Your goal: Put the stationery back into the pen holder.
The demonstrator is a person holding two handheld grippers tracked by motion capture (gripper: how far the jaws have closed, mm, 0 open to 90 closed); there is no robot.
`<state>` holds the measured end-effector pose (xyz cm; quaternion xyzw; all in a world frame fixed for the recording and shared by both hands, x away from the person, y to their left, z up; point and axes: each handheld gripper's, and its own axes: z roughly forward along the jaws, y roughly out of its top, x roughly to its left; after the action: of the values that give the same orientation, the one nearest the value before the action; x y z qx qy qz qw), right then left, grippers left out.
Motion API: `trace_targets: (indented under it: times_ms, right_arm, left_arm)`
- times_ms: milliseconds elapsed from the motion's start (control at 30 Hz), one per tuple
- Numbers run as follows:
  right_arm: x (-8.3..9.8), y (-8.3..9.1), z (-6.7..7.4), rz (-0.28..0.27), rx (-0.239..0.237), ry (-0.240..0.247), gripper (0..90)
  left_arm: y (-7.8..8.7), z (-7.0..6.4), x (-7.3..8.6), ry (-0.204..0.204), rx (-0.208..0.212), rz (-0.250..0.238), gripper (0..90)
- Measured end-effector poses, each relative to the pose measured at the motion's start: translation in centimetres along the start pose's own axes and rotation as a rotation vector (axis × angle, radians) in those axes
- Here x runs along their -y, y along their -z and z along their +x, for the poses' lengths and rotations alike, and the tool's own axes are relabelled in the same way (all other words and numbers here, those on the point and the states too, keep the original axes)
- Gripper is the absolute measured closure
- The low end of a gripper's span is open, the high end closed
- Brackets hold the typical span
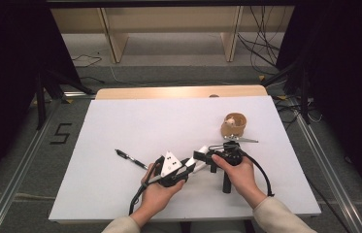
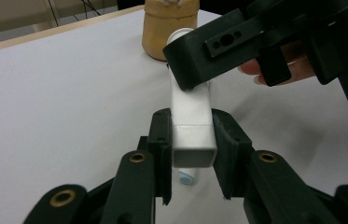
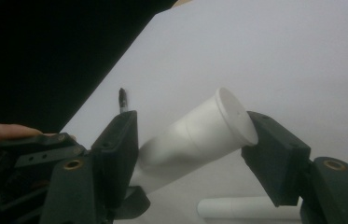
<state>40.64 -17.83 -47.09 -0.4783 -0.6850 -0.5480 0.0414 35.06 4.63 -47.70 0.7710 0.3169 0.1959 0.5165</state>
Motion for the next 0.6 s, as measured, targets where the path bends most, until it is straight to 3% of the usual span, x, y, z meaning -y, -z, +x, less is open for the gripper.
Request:
trace_targets:
  times_ms: [300, 600]
  right_arm:
    - [-0.35, 0.52, -0.20, -0.042, -0.028, -0.053, 53.6]
    - [-0.47, 0.89, 0.46, -0.077, -0.065, -0.008, 62.6]
  left_arm:
    - [-0.26, -0.07, 0.18, -0.007, -0.006, 0.030, 70.8]
    - [-0.70, -0.23, 0.48, -0.030, -0.021, 0.059, 70.5]
